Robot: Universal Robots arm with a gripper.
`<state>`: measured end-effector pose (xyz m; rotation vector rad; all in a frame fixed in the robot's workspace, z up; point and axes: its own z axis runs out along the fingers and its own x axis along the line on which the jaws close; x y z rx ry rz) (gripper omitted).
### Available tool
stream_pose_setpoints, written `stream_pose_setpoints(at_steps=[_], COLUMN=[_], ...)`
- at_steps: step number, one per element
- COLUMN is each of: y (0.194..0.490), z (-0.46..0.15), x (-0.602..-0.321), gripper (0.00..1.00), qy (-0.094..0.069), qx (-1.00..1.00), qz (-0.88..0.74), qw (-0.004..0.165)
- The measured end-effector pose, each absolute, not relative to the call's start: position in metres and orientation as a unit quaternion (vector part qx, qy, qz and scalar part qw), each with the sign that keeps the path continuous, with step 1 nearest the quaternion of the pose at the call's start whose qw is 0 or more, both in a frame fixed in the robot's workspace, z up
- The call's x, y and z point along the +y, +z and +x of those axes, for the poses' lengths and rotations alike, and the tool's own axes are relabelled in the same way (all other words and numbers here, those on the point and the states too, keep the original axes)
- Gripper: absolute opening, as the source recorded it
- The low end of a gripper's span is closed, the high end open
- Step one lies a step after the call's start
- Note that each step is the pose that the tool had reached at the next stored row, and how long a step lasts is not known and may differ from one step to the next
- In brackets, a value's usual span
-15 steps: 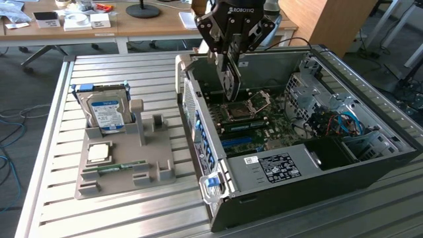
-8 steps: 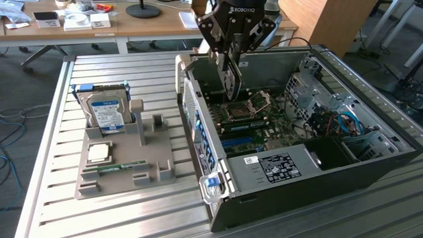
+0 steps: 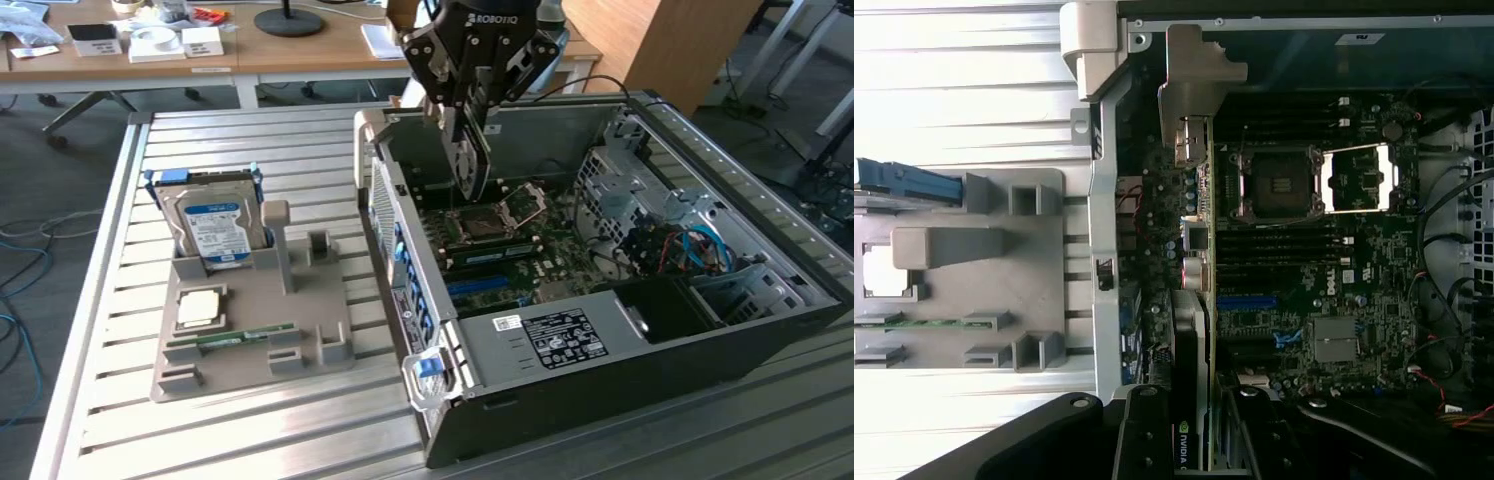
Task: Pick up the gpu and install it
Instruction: 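Pick up the gpu and move the gpu toward the slot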
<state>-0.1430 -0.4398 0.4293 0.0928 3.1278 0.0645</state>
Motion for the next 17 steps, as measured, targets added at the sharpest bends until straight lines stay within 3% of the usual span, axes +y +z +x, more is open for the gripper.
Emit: stream_pose_setpoints(at_steps=[17], y=[0.429], z=[-0.118], x=[-0.44], gripper=[0.27], qy=[0.021], qx=[0.999], qz=[0.03], qw=[0.006])
